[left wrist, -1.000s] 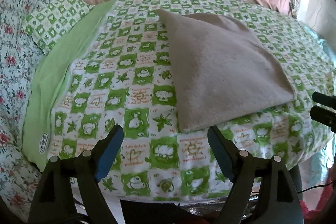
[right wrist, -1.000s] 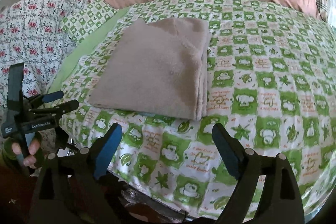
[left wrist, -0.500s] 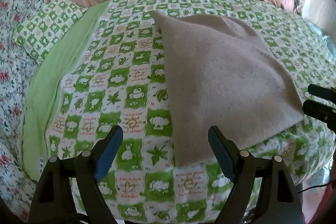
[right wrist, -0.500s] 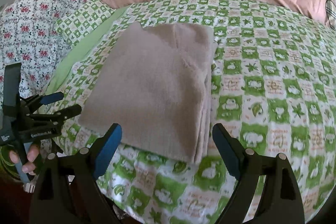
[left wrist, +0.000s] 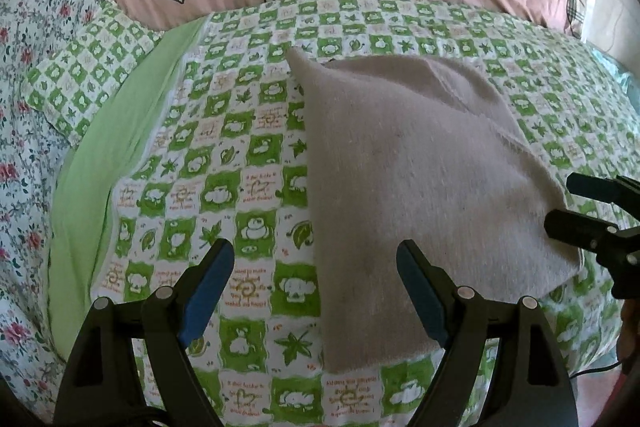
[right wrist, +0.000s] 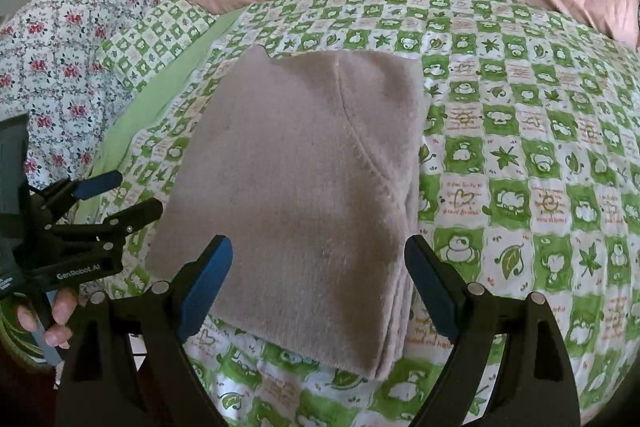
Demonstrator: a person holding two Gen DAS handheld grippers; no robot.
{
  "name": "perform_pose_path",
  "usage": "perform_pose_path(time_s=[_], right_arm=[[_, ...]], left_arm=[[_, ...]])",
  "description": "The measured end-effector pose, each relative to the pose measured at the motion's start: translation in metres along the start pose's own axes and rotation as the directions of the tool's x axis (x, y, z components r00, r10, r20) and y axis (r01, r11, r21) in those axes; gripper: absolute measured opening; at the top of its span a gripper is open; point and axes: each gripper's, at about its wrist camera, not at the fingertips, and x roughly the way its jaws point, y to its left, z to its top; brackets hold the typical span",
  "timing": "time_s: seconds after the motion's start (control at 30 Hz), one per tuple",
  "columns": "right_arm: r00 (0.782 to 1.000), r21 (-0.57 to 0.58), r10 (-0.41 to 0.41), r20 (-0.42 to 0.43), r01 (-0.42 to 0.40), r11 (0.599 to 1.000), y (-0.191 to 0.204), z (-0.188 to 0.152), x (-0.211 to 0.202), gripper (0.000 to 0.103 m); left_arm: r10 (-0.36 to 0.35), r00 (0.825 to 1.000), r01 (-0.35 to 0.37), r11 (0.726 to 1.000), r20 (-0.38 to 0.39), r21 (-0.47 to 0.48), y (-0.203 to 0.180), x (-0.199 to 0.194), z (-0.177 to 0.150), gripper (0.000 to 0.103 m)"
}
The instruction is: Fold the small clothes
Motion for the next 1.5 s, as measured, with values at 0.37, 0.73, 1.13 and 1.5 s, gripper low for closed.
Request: perform_pose_path(time_s=[0.37, 0.73, 1.13, 1.5], right_arm=[[1.0, -0.001, 0.003, -0.03, -0.003, 1.0, -0.004, 0.014, 0.012, 0.088], [0.999, 0.008, 0.015, -0.038, -0.015, 1.0, -0.006, 0.02, 0.016, 0.088], [0.999, 0.006, 0.018, -0.033, -0.018, 1.0, -0.003, 0.021, 0.015, 0.088], [0.999, 0.004, 0.019, -0.03, -0.019, 1.0, -0.002, 0.021, 0.013, 0.088]], left_arm=[[-0.002, 1.0, 0.002, 1.0, -0.015, 0.013, -0.002, 0.01, 0.008, 0.084], [-0.009, 1.0, 0.01, 1.0, -0.023, 0.017, -0.002, 0.015, 0.013, 0.084], [-0.019, 1.0, 0.02, 1.0, -0.014, 0.01, -0.002, 0.013, 0.016, 0.084], [-0.02, 1.0, 0.02, 1.0, -0.01, 0.009, -0.002, 0.01, 0.015, 0.084]])
